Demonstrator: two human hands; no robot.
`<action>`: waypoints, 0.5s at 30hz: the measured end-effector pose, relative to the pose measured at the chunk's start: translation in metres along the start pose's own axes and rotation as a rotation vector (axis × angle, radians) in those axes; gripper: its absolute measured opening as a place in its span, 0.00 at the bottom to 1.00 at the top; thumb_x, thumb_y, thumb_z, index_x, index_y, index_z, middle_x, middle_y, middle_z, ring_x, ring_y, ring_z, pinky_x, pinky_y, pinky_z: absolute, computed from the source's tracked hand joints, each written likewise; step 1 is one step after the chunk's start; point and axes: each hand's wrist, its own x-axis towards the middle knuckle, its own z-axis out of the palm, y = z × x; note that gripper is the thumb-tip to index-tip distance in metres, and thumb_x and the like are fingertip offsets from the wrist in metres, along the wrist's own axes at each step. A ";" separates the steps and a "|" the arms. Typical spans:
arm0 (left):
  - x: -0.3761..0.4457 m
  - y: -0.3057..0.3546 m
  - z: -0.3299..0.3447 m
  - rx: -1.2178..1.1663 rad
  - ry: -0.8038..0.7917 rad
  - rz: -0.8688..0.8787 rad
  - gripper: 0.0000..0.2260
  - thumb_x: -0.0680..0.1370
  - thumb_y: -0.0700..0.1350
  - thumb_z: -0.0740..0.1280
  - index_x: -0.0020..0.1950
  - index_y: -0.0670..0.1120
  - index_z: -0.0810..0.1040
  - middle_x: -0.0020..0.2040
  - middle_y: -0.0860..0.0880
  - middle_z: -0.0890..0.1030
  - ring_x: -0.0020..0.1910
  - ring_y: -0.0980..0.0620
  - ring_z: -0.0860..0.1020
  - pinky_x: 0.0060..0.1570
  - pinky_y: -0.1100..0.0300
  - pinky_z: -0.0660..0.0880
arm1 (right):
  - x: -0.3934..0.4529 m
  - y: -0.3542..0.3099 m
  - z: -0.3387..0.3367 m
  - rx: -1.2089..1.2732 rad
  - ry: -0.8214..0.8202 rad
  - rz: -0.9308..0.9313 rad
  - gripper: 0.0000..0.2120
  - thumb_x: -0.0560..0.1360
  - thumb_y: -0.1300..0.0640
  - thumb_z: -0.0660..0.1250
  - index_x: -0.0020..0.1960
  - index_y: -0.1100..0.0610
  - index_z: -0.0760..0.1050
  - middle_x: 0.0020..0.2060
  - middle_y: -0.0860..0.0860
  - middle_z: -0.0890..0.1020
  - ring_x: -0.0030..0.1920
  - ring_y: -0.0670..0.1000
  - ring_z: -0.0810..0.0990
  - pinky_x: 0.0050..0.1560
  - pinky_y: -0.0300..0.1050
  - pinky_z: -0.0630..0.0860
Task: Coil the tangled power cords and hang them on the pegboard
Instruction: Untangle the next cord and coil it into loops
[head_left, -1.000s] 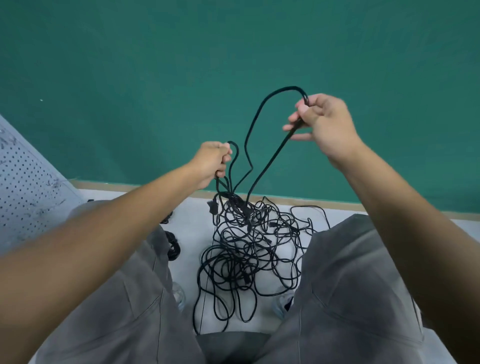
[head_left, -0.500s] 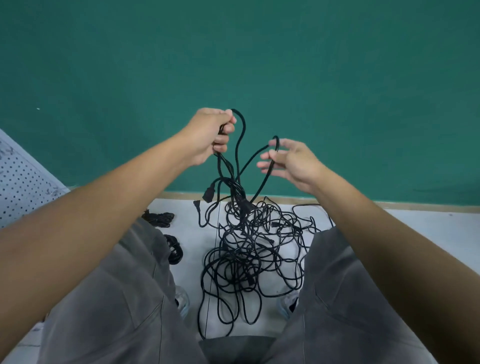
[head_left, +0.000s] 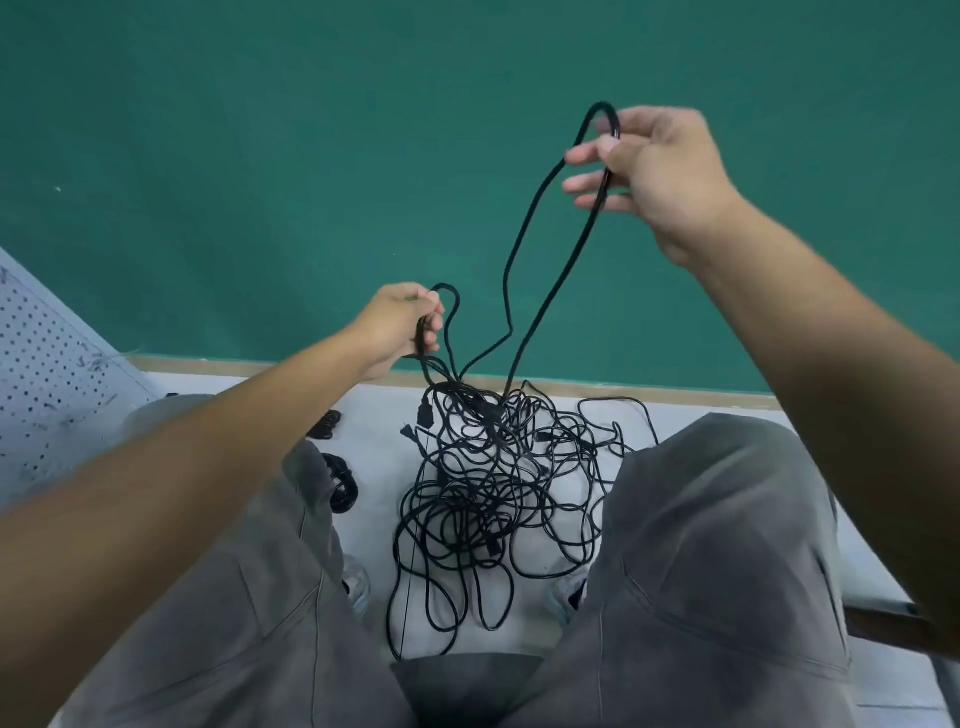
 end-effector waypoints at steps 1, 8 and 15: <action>-0.002 0.008 0.000 -0.031 -0.034 0.020 0.11 0.87 0.38 0.57 0.46 0.43 0.73 0.35 0.47 0.73 0.29 0.52 0.70 0.37 0.58 0.77 | 0.000 0.007 0.001 0.011 0.004 0.042 0.15 0.84 0.64 0.59 0.70 0.65 0.67 0.49 0.56 0.84 0.39 0.51 0.85 0.48 0.47 0.85; -0.017 0.060 0.004 -0.233 -0.158 0.122 0.10 0.87 0.39 0.58 0.48 0.42 0.74 0.34 0.49 0.75 0.29 0.53 0.73 0.38 0.57 0.81 | -0.032 0.071 0.033 -0.029 -0.303 0.131 0.18 0.77 0.66 0.72 0.64 0.54 0.77 0.53 0.52 0.81 0.46 0.45 0.82 0.52 0.40 0.80; -0.024 0.072 0.012 -0.358 -0.166 0.164 0.09 0.87 0.39 0.58 0.51 0.38 0.76 0.39 0.44 0.86 0.38 0.49 0.85 0.48 0.55 0.84 | -0.064 0.105 0.095 -0.284 -0.454 0.014 0.04 0.77 0.60 0.74 0.51 0.58 0.83 0.44 0.50 0.83 0.39 0.44 0.77 0.50 0.40 0.79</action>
